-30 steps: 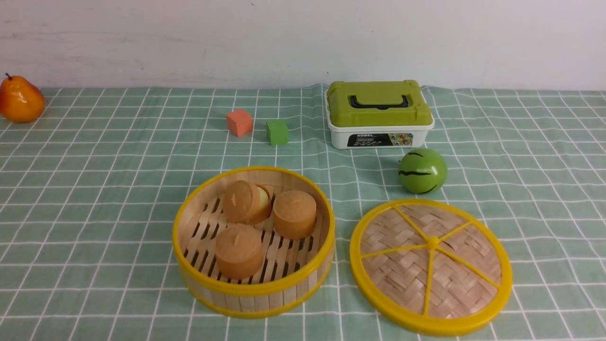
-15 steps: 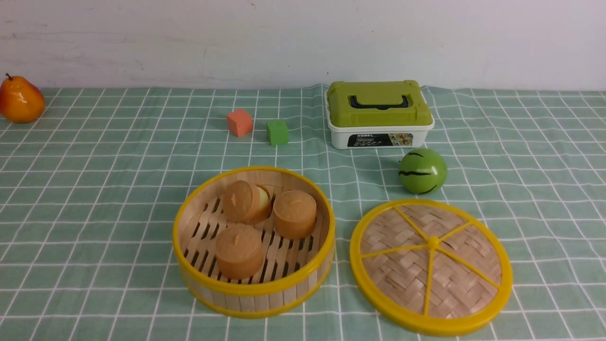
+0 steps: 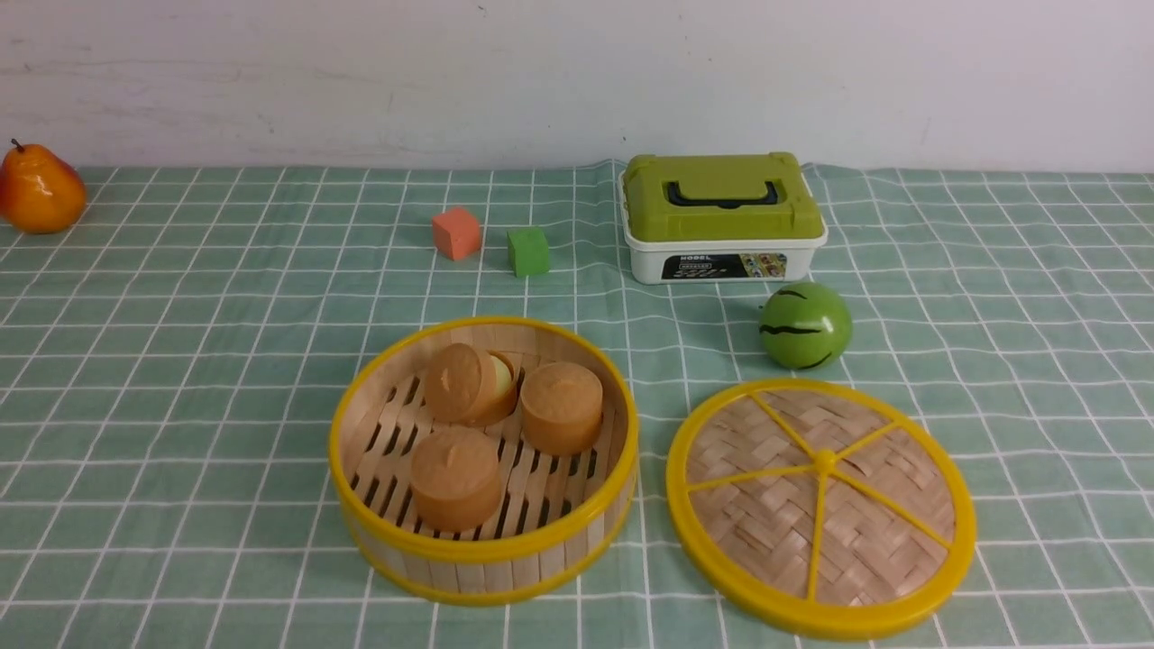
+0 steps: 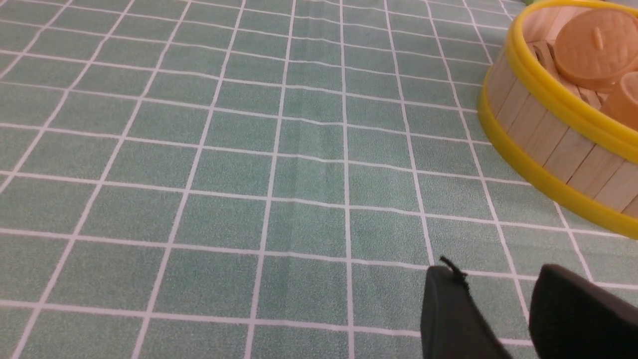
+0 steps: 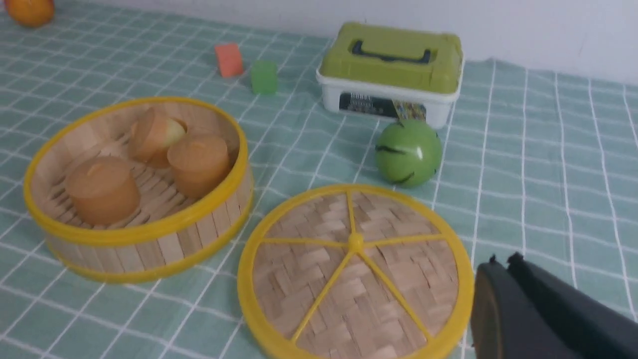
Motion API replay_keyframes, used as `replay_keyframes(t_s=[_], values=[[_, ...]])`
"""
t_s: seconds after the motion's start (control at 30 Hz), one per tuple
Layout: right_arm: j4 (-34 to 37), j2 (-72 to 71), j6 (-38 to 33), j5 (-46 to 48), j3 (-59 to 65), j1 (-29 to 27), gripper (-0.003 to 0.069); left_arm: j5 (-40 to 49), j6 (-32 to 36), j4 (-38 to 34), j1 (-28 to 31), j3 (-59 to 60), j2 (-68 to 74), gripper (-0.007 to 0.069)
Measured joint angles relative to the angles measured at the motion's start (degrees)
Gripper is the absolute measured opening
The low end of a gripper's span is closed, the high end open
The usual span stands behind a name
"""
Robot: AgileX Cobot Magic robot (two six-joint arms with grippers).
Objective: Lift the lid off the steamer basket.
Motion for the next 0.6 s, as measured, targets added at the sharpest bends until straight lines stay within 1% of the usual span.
replay_keyframes(t_s=[0.03,0.07,0.13,0.17,0.2,0.3,0.33,0.4,0.47,0.57,0.6], values=[[1.80,-2.57,-1.77,-8.35,6.26,-2.61,-0.0010,0.00,0.00,0.00,0.00,0.00,0.00,0.0239],[2.19,-2.90,-1.77,-9.21,6.94,-2.98,-0.0010,0.00,0.00,0.00,0.00,0.00,0.00,0.0239],[5.59,-5.29,-3.82,-14.69,11.65,-5.86,-0.0010,0.00,0.00,0.00,0.00,0.00,0.00,0.0239],[11.18,-9.12,-7.14,-19.95,17.56,-10.41,-0.0010,0.00,0.00,0.00,0.00,0.00,0.00,0.0239],[13.08,-11.06,-8.62,-21.48,19.96,-12.64,-0.0010,0.00,0.00,0.00,0.00,0.00,0.00,0.0239],[14.17,-14.42,-10.70,-22.73,23.80,-16.30,-0.0010,0.00,0.00,0.00,0.00,0.00,0.00,0.0239],[13.39,-16.82,-11.51,-22.95,25.91,-18.89,-0.0009,0.00,0.00,0.00,0.00,0.00,0.00,0.0239],[11.18,-17.98,-11.56,-21.73,27.47,-21.26,-0.0009,0.00,0.00,0.00,0.00,0.00,0.00,0.0239],[9.68,-18.27,-10.91,-19.90,27.69,-22.32,-0.0009,0.00,0.00,0.00,0.00,0.00,0.00,0.0239],[7.50,-18.27,-7.90,-12.04,27.75,-23.69,-0.0008,0.00,0.00,0.00,0.00,0.00,0.00,0.0239],[7.21,-18.27,-7.38,-11.25,27.75,-23.75,-0.0008,0.00,0.00,0.00,0.00,0.00,0.00,0.0239]])
